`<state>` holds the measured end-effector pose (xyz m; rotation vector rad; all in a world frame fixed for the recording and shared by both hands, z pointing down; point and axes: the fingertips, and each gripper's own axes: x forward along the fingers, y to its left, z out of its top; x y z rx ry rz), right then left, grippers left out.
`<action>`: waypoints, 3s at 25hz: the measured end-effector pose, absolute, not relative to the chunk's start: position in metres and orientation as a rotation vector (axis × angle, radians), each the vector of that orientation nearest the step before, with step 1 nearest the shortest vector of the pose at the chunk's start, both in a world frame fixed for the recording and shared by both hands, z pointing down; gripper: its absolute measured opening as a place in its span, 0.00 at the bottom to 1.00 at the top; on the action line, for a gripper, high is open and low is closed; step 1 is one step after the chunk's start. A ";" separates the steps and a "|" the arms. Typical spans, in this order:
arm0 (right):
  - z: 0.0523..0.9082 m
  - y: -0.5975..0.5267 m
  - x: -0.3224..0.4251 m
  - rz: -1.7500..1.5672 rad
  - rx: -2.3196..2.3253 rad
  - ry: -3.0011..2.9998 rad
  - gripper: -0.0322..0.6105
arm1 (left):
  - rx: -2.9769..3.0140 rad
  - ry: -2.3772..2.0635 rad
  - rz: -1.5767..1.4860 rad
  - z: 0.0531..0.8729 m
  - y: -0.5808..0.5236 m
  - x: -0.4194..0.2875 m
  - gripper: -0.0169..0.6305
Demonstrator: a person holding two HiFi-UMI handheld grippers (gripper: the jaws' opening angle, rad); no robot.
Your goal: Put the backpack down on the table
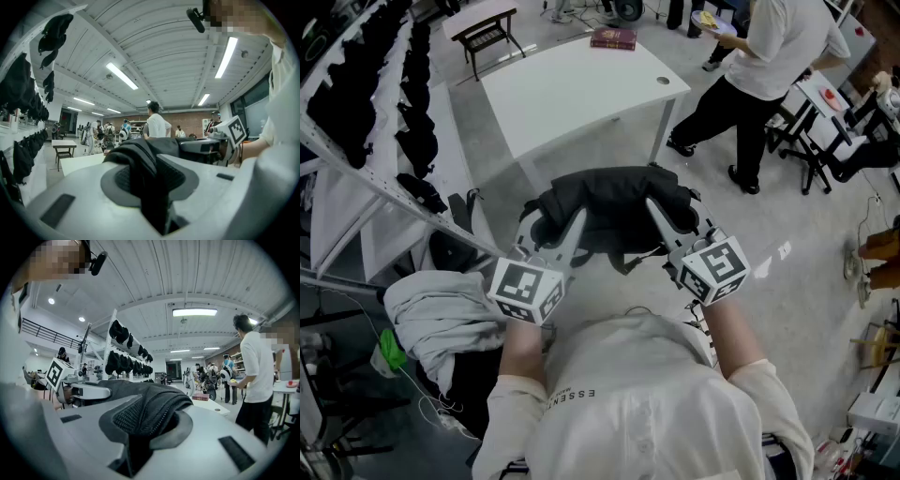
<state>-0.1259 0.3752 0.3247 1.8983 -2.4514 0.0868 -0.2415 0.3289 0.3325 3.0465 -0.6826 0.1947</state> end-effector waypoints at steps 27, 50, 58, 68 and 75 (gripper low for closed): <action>0.344 0.293 -0.091 0.202 1.698 -2.603 0.16 | 2.961 -0.843 0.207 0.352 0.264 -0.213 0.18; 0.311 0.057 0.113 0.091 1.249 -2.828 0.16 | 2.793 -1.256 0.165 0.324 0.063 -0.011 0.18; 0.293 -0.016 0.131 0.030 1.245 -2.850 0.16 | 2.830 -1.301 0.173 0.303 -0.008 0.007 0.18; 0.266 -0.140 0.114 -0.079 1.267 -2.840 0.16 | 2.888 -1.302 0.102 0.280 -0.134 -0.010 0.18; 0.262 -0.233 0.089 -0.129 1.297 -2.831 0.16 | 2.947 -1.292 0.096 0.275 -0.230 -0.035 0.18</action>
